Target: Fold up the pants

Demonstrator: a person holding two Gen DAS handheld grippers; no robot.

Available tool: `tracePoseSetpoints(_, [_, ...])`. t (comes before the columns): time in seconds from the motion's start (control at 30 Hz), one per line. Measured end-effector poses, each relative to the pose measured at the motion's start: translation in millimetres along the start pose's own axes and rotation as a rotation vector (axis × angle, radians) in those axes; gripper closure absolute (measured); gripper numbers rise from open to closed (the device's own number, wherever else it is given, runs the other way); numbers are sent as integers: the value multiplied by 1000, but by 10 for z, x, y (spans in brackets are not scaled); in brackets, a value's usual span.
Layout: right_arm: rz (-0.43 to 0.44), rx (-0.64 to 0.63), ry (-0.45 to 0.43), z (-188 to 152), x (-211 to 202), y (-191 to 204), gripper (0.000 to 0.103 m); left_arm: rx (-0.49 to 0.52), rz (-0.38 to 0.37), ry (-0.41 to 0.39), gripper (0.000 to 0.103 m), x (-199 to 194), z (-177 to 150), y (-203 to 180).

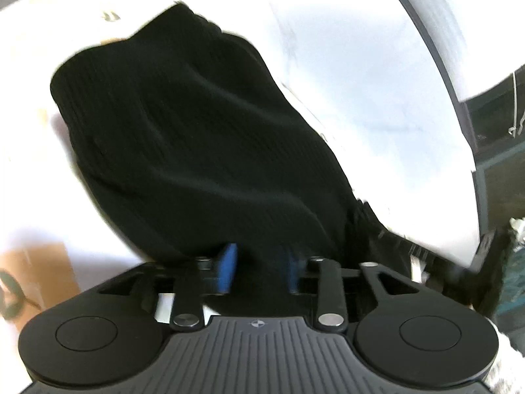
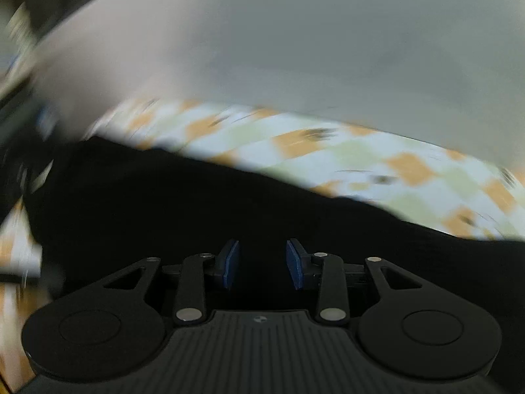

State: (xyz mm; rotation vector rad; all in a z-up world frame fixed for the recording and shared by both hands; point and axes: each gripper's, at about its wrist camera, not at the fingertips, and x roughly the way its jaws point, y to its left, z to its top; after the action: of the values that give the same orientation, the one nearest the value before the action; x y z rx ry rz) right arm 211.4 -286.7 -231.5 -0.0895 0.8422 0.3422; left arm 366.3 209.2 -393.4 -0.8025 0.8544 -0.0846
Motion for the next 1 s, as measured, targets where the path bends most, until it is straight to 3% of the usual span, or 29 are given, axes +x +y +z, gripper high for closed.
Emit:
tracePoseSetpoints(0.07, [54, -82, 23, 42, 143, 325, 68, -10, -11, -5, 65, 24, 33, 23])
tracePoseSetpoints(0.17, [76, -103, 35, 261, 415, 577, 67, 53, -2, 31, 65, 107, -10, -11])
tracePoseSetpoints(0.27, [50, -69, 81, 543, 808, 610, 67, 130, 48, 41, 78, 149, -102, -22])
tracePoseSetpoints(0.37, [20, -40, 82, 753, 1036, 594, 67, 56, 18, 43, 83, 114, -105, 132])
tracePoseSetpoints(0.5, [-15, 0, 80, 910, 1181, 630, 67, 22, 1, 55, 98, 98, -107, 313])
tracePoseSetpoints(0.67, [-19, 6, 83, 876, 1087, 624, 65, -42, -15, 53, 99, 23, -17, 424])
tracePoseSetpoints(0.7, [-2, 22, 76, 879, 1005, 594, 63, -39, -14, 26, 93, -80, 25, 429])
tracePoseSetpoints(0.77, [22, 38, 20, 862, 795, 549, 46, -47, -18, -37, 58, -279, 48, 492])
tracePoseSetpoints(0.8, [24, 32, -17, 815, 649, 507, 44, -58, -13, -70, 39, -362, 53, 559])
tracePoseSetpoints(0.87, [6, 13, -57, 709, 443, 435, 42, -108, 6, -146, 35, -539, 91, 690])
tracePoseSetpoints(1.0, [-84, 41, -98, 418, 106, 183, 35, -245, 1, -195, 35, -578, 145, 995])
